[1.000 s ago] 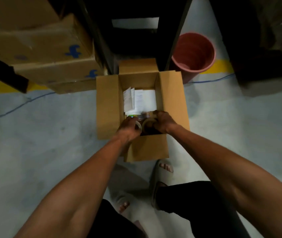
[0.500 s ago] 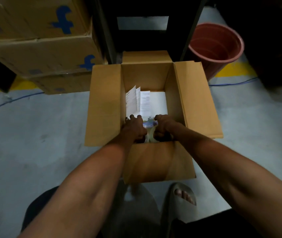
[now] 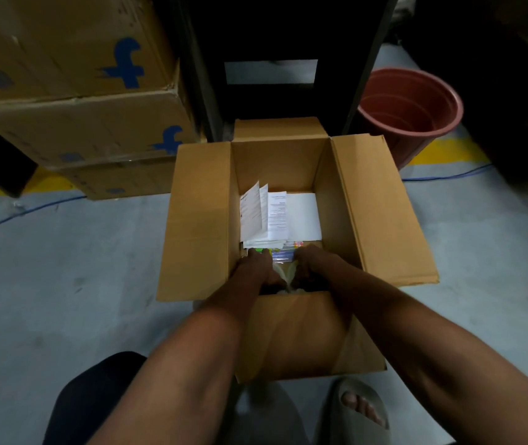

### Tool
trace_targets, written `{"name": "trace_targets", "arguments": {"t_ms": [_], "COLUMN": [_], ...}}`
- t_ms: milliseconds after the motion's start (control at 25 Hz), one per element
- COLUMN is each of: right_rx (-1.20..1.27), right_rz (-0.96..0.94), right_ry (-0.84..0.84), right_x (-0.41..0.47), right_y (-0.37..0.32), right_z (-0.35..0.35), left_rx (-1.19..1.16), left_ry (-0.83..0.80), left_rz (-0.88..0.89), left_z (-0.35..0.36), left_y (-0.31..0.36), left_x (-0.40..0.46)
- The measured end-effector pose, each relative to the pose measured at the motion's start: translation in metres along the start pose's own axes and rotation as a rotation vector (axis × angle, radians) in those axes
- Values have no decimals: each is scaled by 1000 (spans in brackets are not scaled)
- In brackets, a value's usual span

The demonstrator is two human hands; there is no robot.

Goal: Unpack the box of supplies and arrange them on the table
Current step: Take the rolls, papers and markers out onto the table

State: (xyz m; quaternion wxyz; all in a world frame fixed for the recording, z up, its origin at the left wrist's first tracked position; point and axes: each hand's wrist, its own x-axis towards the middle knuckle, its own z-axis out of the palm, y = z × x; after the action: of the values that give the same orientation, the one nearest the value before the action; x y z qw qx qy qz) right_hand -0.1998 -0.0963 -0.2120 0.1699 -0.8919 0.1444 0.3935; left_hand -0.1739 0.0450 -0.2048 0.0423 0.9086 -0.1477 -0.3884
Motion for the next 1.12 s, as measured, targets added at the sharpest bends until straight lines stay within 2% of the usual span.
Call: {"name": "trace_targets", "arguments": {"t_ms": [80, 200, 520, 600, 800, 880, 1000, 1120], "right_rx": [9, 1, -167, -202, -120, -63, -101, -187], "right_rz": [15, -35, -84, -77, -68, -100, -157, -169], "right_ry": [-33, -19, 196, 272, 362, 338, 288, 189], "right_x": [1, 5, 12, 12, 17, 19, 17, 13], "right_y": [-1, -1, 9, 11, 14, 17, 21, 22], "right_z": [-1, -5, -10, -15, -16, -12, -8, -11], "left_rx": [-19, 112, 267, 261, 207, 144, 67, 143], "left_ry": [2, 93, 335, 390, 367, 371, 328, 269], "left_rz": [49, 135, 253, 231, 130, 127, 114, 122], "left_z": [0, -4, -5, -8, -10, -9, -9, -6], "left_y": [-1, -6, -9, -9, -4, -3, 0, 0], "left_x": [3, 4, 10, 15, 21, 20, 19, 21]}}
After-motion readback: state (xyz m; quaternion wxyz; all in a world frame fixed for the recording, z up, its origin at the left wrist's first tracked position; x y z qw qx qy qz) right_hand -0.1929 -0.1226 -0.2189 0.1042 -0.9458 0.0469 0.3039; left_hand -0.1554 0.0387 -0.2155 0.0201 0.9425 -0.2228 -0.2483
